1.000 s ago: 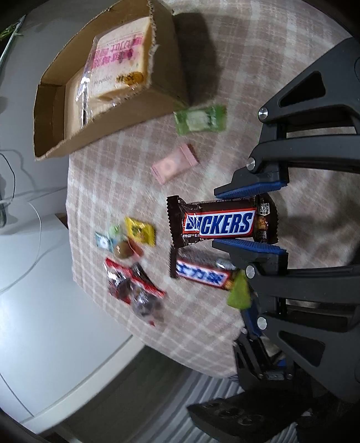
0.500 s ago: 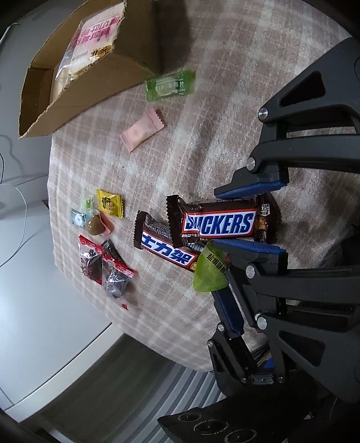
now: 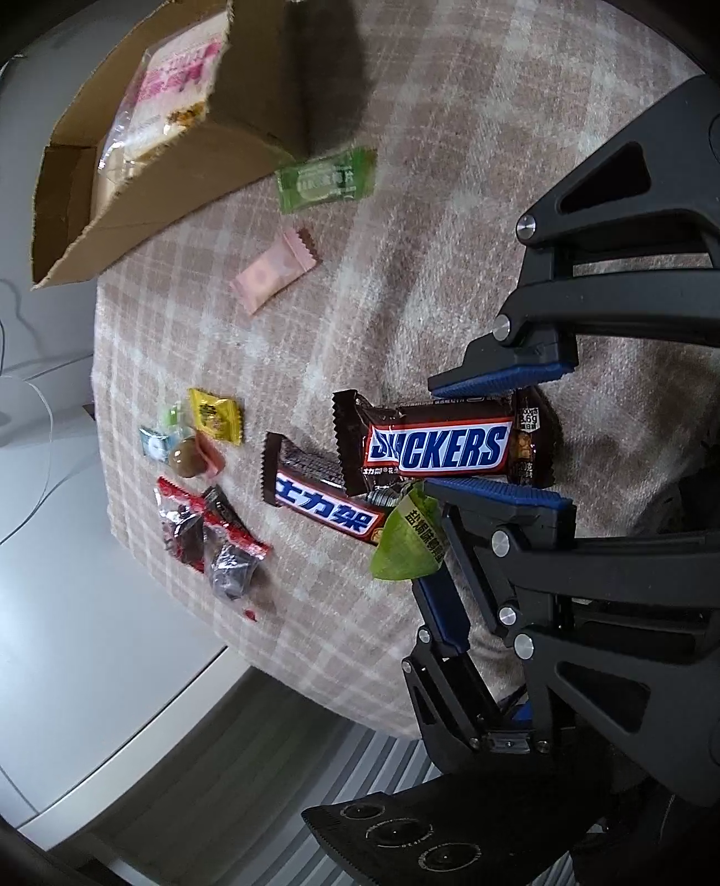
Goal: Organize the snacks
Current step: 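Carry both snacks over the box and open both tools to drop them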
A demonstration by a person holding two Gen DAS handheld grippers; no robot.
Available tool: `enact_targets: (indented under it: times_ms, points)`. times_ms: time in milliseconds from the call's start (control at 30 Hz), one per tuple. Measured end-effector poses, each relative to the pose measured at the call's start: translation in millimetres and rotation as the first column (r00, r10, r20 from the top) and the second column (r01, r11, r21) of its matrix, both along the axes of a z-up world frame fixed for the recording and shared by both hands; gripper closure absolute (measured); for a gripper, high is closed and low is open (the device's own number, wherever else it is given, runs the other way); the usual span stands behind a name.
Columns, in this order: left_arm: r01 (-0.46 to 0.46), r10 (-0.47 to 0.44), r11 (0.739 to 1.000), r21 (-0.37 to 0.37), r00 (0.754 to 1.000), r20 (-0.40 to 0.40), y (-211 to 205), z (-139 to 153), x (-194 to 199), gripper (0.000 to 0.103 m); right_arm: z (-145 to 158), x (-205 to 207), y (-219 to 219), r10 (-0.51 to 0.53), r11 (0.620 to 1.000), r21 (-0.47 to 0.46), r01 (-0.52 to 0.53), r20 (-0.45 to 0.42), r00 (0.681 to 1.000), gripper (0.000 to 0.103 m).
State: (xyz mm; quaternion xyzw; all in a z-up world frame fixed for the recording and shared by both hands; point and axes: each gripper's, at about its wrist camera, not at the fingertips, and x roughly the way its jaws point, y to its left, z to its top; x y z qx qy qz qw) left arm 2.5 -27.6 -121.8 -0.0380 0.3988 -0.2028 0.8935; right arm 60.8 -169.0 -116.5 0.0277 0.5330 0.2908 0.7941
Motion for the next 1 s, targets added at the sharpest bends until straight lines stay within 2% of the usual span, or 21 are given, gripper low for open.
enact_targets:
  times_ms: [233, 500, 733, 1000]
  points:
    - [0.010, -0.008, 0.999, -0.043, 0.999, 0.039, 0.4, 25.5, 11.9, 0.082, 25.6, 3.7, -20.4, -0.054, 0.998, 0.020, 0.053, 0.066, 0.996, 0.073]
    - [0.024, -0.018, 0.998, -0.064, 0.996, 0.083, -10.2, 46.8, 54.3, 0.082, 55.2, 22.9, -59.5, -0.148, 0.989, 0.032, 0.144, 0.143, 0.979, 0.073]
    - [0.050, -0.042, 0.997, -0.066, 0.991, 0.125, -28.4, 64.1, 100.2, 0.082, 73.7, 58.2, -97.6, -0.236, 0.972, 0.040, 0.233, 0.191, 0.953, 0.073]
    - [0.065, -0.054, 0.993, -0.098, 0.992, 0.117, -50.3, 71.4, 156.1, 0.082, 76.4, 114.5, -125.5, -0.300, 0.953, 0.017, 0.303, 0.210, 0.930, 0.073]
